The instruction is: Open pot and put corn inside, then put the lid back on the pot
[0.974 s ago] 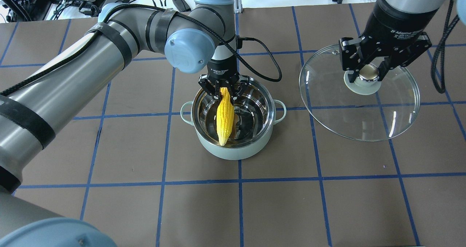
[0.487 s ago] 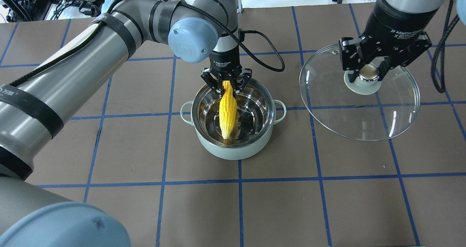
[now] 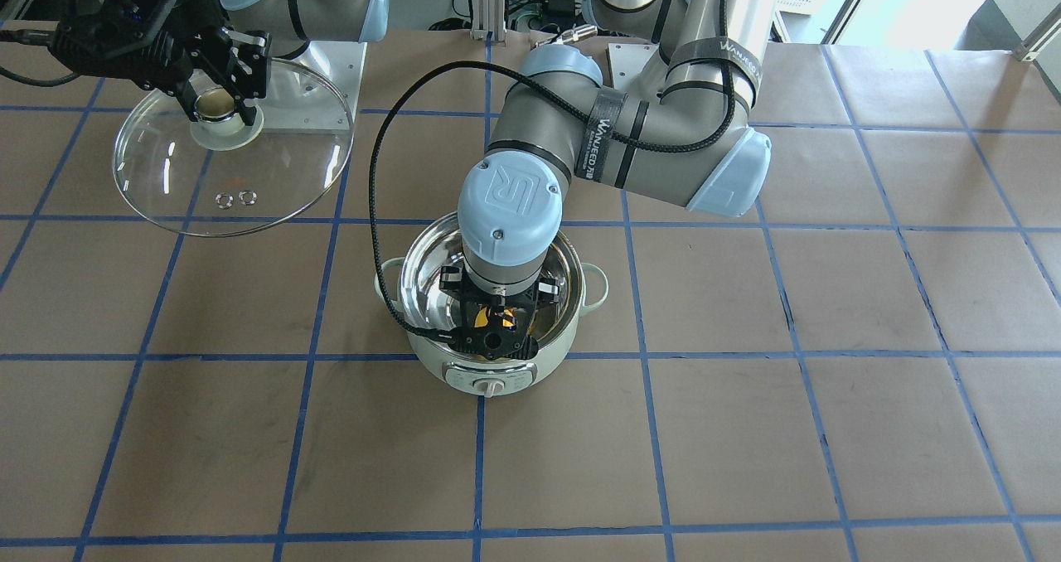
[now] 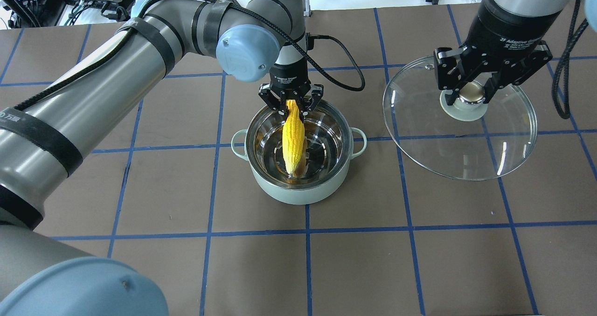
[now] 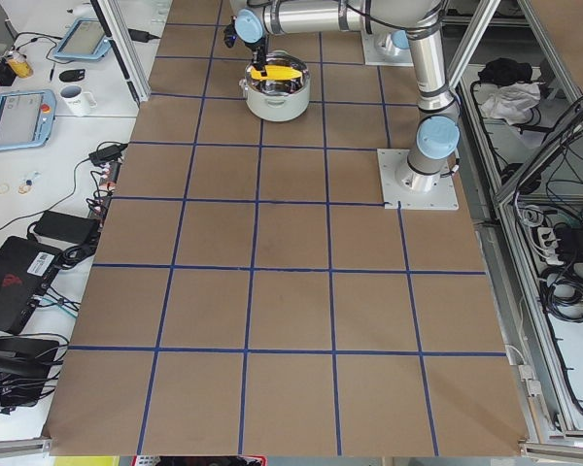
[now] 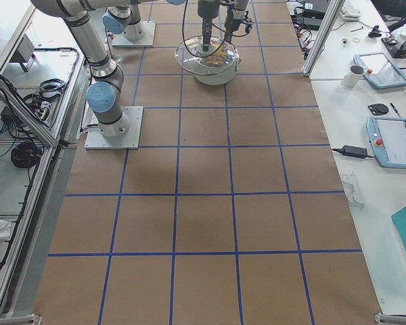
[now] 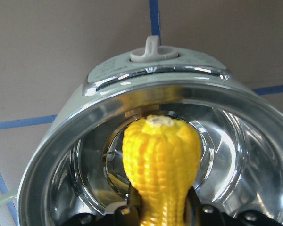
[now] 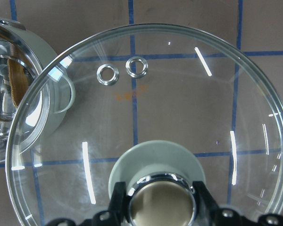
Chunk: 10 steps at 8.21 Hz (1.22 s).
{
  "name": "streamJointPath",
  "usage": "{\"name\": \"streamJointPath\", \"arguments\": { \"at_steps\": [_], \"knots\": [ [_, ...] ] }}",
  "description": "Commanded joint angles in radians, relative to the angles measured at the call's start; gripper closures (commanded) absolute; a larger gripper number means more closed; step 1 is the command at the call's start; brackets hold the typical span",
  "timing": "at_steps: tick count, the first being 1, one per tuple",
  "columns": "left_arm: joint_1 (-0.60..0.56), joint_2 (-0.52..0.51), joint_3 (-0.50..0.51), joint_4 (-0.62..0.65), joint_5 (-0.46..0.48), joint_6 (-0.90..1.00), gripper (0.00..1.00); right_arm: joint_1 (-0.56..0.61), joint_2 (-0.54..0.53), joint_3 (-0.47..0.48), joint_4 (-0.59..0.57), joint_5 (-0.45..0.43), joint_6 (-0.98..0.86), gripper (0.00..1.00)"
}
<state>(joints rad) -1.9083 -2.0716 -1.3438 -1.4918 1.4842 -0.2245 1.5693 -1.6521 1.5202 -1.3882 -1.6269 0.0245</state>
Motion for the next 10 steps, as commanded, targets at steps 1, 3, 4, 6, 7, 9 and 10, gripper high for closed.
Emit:
{"name": "streamJointPath", "arguments": {
  "at_steps": [1,3,4,6,7,9,10],
  "knots": [
    [0.000,0.001,-0.003,0.010,-0.009,-0.003,0.24,0.000,0.000,0.000,0.000,0.001,0.000,0.59],
    [0.000,0.008,-0.005,0.010,-0.010,-0.003,0.02,0.000,0.000,0.000,0.000,0.002,0.000,0.59],
    [0.000,0.013,0.003,0.009,-0.019,-0.003,0.00,0.000,0.000,0.000,0.000,0.001,0.000,0.59],
    [0.001,0.057,0.008,-0.008,-0.025,0.034,0.00,0.000,0.006,0.000,0.000,0.001,0.008,0.59],
    [0.026,0.085,0.008,-0.055,-0.019,0.071,0.00,0.003,0.023,0.000,-0.005,-0.002,0.012,0.59],
    [0.214,0.158,0.008,-0.155,-0.016,0.161,0.00,0.064,0.070,-0.005,-0.024,-0.004,0.099,0.59],
    [0.301,0.183,0.009,-0.198,-0.009,0.197,0.00,0.143,0.113,-0.017,-0.078,-0.010,0.191,0.59]
  ]
}}
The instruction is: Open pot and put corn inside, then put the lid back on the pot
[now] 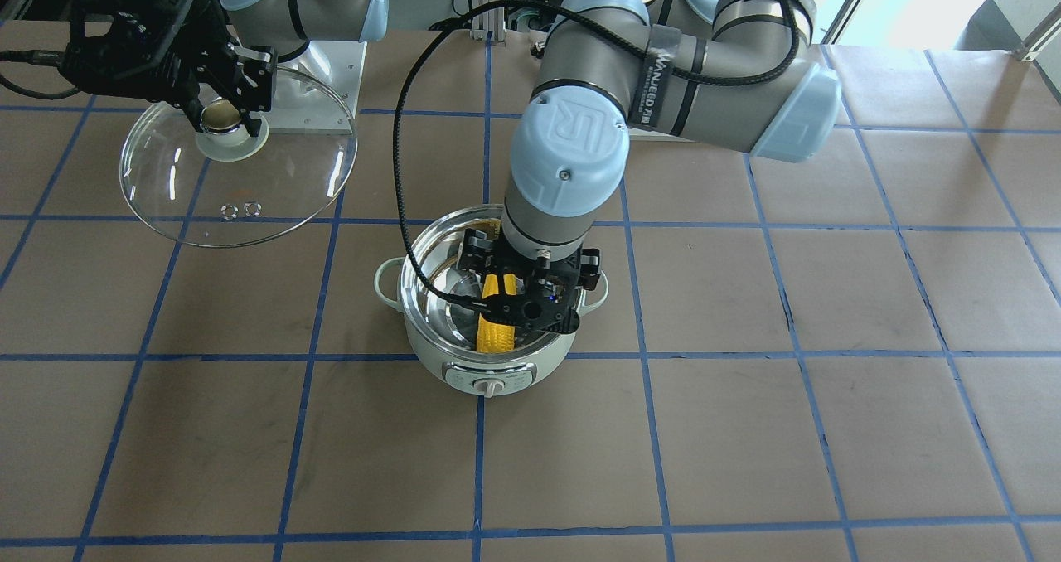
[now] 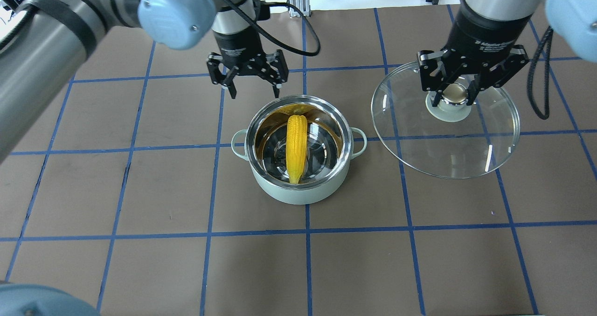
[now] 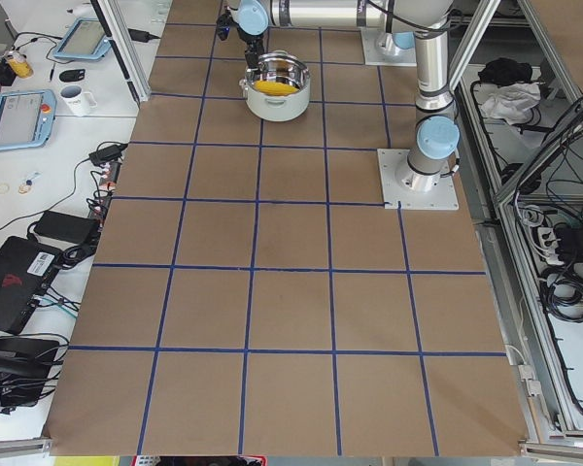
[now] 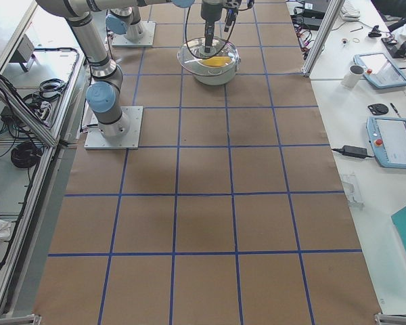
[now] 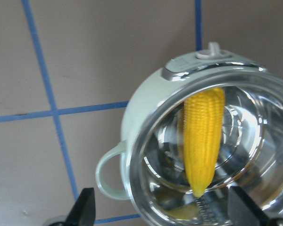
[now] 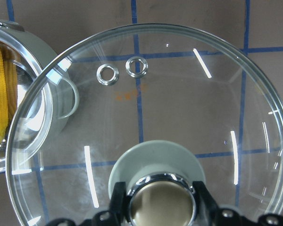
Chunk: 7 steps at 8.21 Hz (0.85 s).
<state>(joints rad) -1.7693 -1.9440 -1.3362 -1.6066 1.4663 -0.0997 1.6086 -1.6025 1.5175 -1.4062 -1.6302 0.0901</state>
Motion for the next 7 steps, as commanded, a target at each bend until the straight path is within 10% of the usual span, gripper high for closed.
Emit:
{"name": "streamJointPath", "arguments": {
  "at_steps": [1,7],
  "knots": [
    [0.216,0.094,0.002,-0.096,0.020,0.077,0.00,0.193,0.093,-0.020,-0.104,-0.008,0.210,0.59],
    [0.232,0.261,-0.006,-0.115,0.154,0.066,0.00,0.392,0.346,-0.060,-0.349,0.006,0.516,0.59]
  ]
}}
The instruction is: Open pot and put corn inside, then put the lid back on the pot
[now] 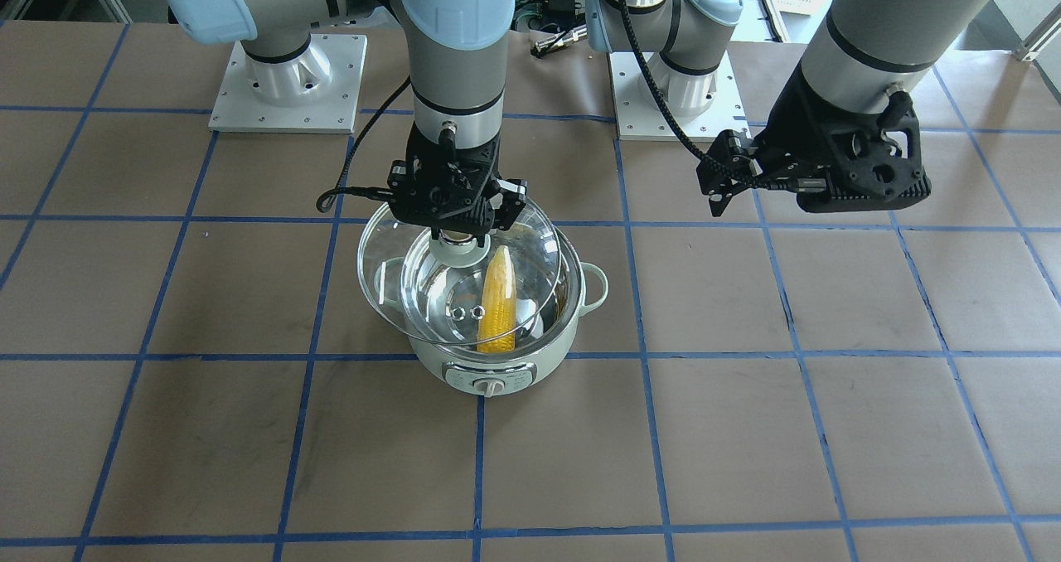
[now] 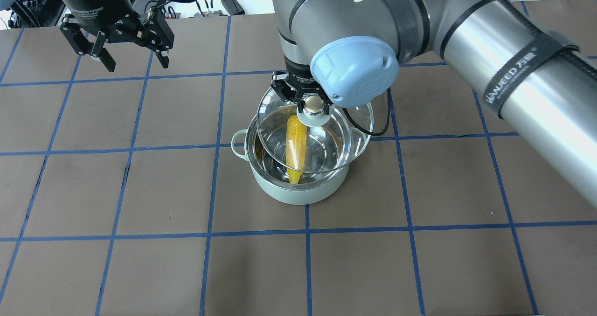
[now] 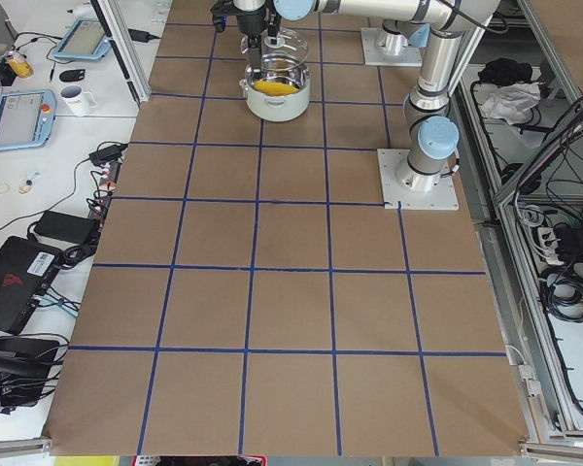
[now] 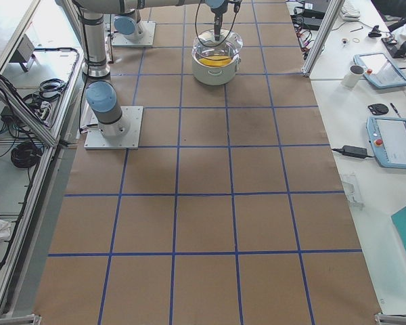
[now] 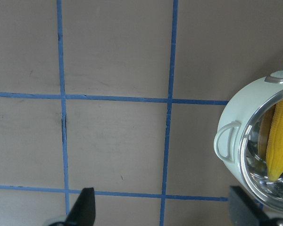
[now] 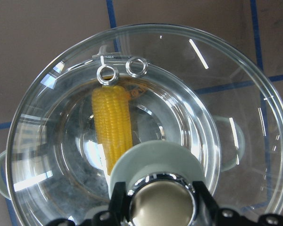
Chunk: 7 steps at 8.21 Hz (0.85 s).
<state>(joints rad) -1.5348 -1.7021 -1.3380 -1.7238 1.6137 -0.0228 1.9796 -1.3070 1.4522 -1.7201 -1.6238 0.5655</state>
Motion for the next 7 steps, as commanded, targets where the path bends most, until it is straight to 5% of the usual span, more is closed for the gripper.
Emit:
{"name": "streamJointPath", "arguments": {
  "at_steps": [1,7],
  "knots": [
    [-0.005,0.019,-0.007,0.004,0.005,-0.022,0.00,0.021,0.051,0.008,-0.033,0.002,0.045,0.59],
    [-0.011,0.015,-0.010,0.015,0.008,-0.034,0.00,0.059,0.091,0.016,-0.081,0.013,0.097,0.58]
  ]
}}
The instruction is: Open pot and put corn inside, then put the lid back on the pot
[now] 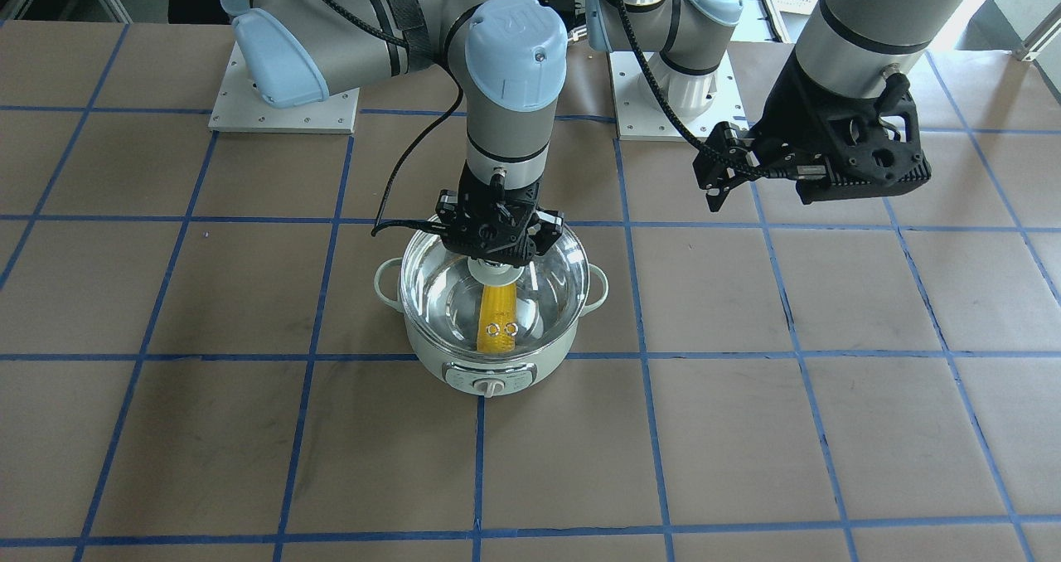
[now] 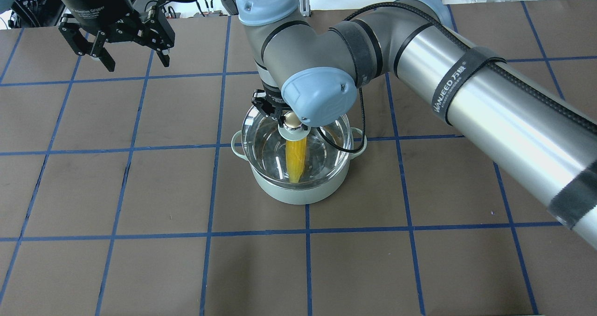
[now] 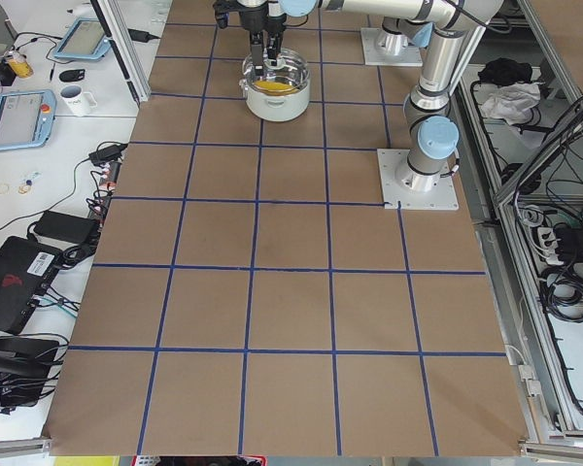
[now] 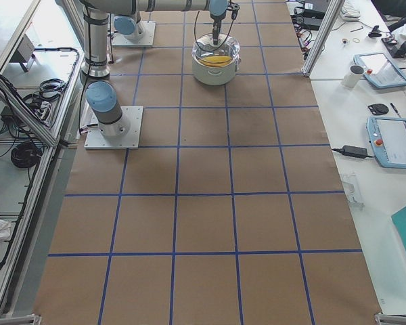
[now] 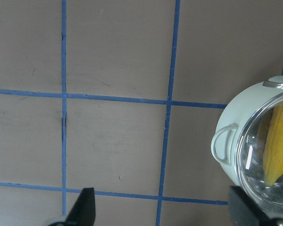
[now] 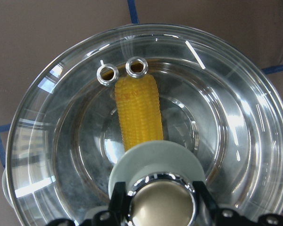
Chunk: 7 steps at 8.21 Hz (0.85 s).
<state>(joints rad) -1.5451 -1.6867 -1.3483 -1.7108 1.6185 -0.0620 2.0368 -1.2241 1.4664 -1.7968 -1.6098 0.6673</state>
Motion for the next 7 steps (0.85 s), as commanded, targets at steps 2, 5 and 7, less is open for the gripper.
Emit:
{"name": "streamJointPath", "arguments": {
  "at_steps": [2,5,7],
  "knots": [
    [-0.001,-0.004,0.003,0.011,0.035,0.005,0.00,0.002,0.009,0.011,-0.004,0.001,0.002,0.58],
    [-0.001,-0.005,0.001,0.011,0.035,0.004,0.00,0.002,0.009,0.015,-0.004,-0.001,-0.012,0.58],
    [-0.001,-0.007,0.004,0.011,0.034,-0.001,0.00,0.002,0.011,0.015,-0.004,-0.002,-0.014,0.57]
  ]
}}
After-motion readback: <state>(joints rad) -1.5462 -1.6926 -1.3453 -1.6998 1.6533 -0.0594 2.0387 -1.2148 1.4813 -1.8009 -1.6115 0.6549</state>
